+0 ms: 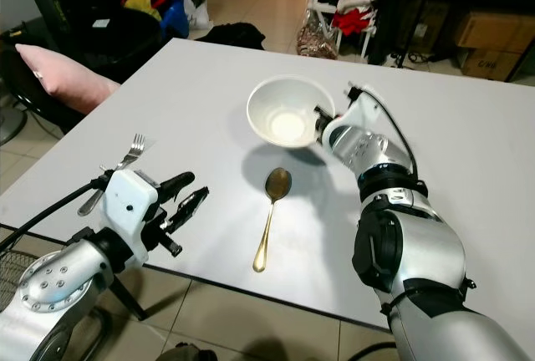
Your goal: Setting the table
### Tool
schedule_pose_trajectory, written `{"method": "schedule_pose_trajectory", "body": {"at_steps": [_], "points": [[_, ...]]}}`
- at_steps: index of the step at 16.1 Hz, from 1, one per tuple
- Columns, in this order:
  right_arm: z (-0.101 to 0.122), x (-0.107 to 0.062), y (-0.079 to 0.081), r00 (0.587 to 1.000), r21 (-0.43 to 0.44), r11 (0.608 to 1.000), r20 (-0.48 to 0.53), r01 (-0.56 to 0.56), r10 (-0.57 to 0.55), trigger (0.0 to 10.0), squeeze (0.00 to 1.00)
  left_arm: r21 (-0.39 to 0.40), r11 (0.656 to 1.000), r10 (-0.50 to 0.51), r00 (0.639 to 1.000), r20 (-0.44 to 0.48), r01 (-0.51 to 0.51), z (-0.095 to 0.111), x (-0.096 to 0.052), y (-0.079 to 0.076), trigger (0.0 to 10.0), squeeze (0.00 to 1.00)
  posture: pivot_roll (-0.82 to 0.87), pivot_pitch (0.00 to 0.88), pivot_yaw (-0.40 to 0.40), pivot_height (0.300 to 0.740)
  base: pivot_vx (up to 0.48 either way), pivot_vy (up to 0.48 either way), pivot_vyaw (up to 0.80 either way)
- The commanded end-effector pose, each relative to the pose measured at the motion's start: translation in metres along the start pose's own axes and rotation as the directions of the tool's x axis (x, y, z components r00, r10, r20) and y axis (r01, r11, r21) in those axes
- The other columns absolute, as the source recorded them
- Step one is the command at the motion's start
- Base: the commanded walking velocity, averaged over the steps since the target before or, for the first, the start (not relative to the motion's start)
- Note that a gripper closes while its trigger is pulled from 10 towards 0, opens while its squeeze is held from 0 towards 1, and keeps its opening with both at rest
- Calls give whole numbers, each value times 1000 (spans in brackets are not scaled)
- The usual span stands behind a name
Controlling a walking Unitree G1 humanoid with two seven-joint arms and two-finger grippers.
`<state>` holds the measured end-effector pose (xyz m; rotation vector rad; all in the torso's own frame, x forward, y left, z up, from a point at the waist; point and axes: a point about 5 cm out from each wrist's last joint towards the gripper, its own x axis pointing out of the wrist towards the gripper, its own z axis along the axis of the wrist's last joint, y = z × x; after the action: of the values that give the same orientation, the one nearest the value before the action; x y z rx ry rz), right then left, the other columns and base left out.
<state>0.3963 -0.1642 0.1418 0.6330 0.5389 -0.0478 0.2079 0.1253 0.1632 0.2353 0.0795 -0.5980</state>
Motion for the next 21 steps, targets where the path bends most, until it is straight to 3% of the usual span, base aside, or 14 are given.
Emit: {"method": "schedule_pose_trajectory", "body": {"at_steps": [1,11,12,13,14,15,21], "points": [[11,-1,10,999,-17,1000,45,-19,19,10000,0,1,1000,-20,1000,-6,20,2,-3,-3,10000,0,3,28,31,740,0,0,0],[-9,3,6,998,22,999,-51,37,-35,10000,0,-17,999,-27,999,-31,27,0,-5,-11,10000,0,-6,35,3,740,0,0,0],[-10,3,5,997,23,999,-61,42,-40,10000,149,-18,1000,-25,999,-31,25,0,-5,-11,10000,0,-6,36,0,740,0,0,0],[-12,3,4,997,25,999,-68,44,-42,10000,576,-19,1000,-24,999,-31,24,0,-5,-11,10000,0,-4,34,-3,740,0,0,0],[-13,3,3,996,32,998,-75,49,-47,10000,725,-20,1000,-23,999,-31,22,0,-5,-11,10000,0,-5,33,-4,740,0,0,0],[-14,3,2,996,39,998,-77,52,-49,10000,1000,-20,1000,-22,999,-31,21,0,-5,-11,10000,0,-6,32,-4,740,0,0,0],[-2,0,-2,998,113,993,-63,37,-30,10000,1000,-20,1000,-13,1000,-18,12,1,-1,-7,10000,0,-22,0,9,740,0,0,0]]}}
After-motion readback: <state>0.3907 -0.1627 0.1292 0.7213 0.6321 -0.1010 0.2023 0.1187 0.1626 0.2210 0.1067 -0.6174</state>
